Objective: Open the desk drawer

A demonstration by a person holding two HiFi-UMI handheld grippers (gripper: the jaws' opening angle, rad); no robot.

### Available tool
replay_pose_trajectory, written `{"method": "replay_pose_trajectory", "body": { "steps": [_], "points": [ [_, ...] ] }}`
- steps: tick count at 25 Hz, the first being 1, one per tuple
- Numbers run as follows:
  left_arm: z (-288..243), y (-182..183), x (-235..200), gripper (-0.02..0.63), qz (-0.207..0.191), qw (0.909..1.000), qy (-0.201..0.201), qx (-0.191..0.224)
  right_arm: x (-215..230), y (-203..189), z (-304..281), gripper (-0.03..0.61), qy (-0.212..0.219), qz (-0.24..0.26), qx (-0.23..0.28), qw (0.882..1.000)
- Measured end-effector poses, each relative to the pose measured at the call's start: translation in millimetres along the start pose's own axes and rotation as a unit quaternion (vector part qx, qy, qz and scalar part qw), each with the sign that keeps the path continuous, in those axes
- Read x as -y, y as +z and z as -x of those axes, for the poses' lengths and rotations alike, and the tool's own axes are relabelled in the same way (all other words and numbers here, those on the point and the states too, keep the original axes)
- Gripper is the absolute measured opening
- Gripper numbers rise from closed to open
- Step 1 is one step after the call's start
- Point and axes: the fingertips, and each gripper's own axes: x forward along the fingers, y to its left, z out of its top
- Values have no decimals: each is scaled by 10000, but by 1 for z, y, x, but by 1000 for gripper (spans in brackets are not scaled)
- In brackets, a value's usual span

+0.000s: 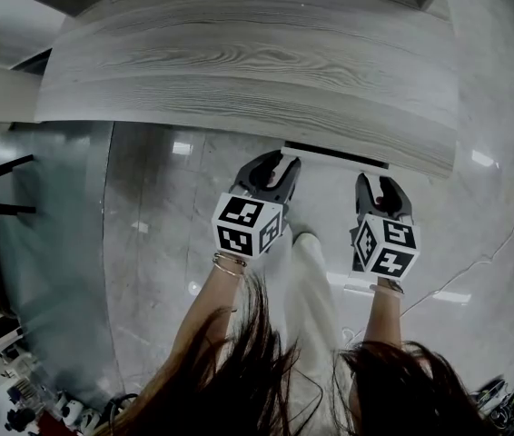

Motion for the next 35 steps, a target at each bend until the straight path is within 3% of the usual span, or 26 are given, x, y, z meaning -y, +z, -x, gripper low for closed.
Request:
{"method": "replay_pose_trajectory", "body": {
  "steps": [35],
  "points": [
    [27, -22, 11, 118, 215, 9995, 213, 67, -9, -25, 23, 179, -140, -98, 18, 9999]
  ]
}}
